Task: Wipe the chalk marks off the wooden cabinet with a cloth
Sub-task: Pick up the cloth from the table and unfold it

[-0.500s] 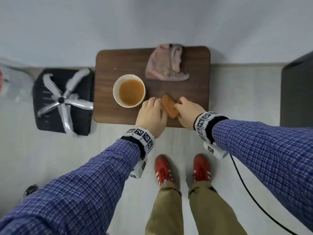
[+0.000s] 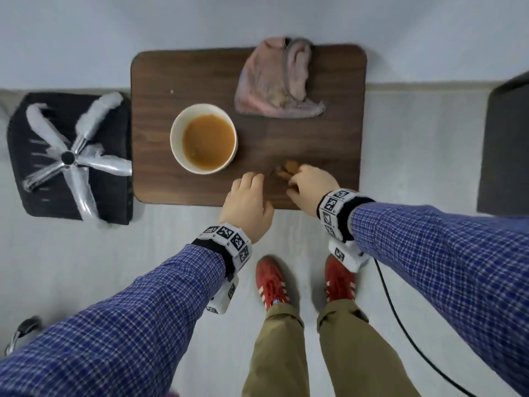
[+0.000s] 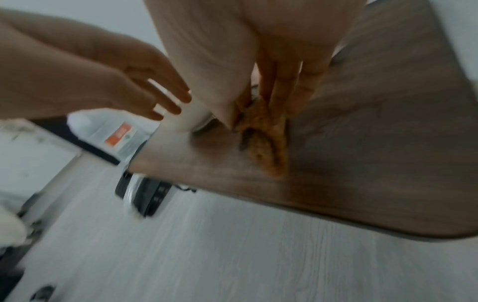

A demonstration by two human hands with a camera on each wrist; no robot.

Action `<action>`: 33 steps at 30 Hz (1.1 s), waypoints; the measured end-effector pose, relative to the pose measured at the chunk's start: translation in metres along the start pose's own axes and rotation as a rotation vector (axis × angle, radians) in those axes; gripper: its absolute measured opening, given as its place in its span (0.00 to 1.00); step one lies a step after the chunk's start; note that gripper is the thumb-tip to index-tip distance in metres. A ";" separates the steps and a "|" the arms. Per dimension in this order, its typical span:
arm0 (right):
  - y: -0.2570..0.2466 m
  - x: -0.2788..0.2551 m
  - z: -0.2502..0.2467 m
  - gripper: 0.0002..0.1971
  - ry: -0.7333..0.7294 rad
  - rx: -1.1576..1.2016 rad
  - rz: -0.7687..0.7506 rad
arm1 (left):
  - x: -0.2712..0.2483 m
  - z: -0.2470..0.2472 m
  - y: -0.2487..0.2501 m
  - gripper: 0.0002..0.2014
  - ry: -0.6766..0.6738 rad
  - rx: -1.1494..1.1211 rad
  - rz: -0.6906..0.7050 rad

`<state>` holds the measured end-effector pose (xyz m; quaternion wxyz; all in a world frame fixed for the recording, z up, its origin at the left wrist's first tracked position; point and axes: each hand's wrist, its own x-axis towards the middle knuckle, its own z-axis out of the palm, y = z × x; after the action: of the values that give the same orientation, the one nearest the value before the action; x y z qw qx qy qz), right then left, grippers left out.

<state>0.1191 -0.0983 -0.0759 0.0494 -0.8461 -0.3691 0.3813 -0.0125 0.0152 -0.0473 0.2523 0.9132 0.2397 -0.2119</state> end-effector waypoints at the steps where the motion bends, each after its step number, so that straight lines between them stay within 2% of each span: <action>1: 0.001 -0.013 -0.021 0.12 0.015 0.083 0.028 | 0.000 -0.018 0.011 0.29 -0.003 0.003 0.017; 5: 0.004 -0.076 -0.116 0.02 0.108 0.479 0.194 | 0.002 -0.117 0.078 0.31 -0.015 0.065 0.138; 6: 0.003 -0.095 -0.144 0.02 0.132 0.586 0.219 | 0.001 -0.147 0.100 0.32 -0.025 0.057 0.168; 8: 0.001 -0.135 -0.206 0.08 0.200 0.742 0.235 | -0.002 -0.205 0.146 0.35 -0.063 0.001 0.217; 11: 0.000 -0.203 -0.308 0.16 0.287 0.951 0.225 | -0.009 -0.291 0.221 0.34 -0.109 -0.208 0.207; 13: 0.002 -0.253 -0.375 0.14 0.340 1.042 0.199 | -0.020 -0.347 0.278 0.28 -0.126 -0.460 0.193; 16: 0.003 -0.337 -0.462 0.08 0.444 1.084 0.156 | -0.050 -0.427 0.367 0.12 -0.142 -0.622 0.322; 19: 0.001 -0.423 -0.531 0.05 0.569 1.105 0.128 | -0.095 -0.494 0.450 0.06 -0.092 -0.564 0.532; 22: -0.002 -0.507 -0.583 0.02 0.690 1.078 0.112 | -0.142 -0.546 0.522 0.04 -0.082 -0.505 0.674; 27: -0.009 -0.630 -0.648 0.12 0.886 1.083 0.031 | -0.225 -0.610 0.630 0.07 0.036 -0.421 0.906; 33: -0.031 -0.747 -0.716 0.05 1.137 1.029 -0.010 | -0.304 -0.666 0.732 0.07 0.217 -0.431 1.128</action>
<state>0.2631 -0.4288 0.8946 0.6212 -0.7808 -0.0666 0.0110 0.3214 -0.2656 0.8915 0.4786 0.8442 -0.2188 0.1016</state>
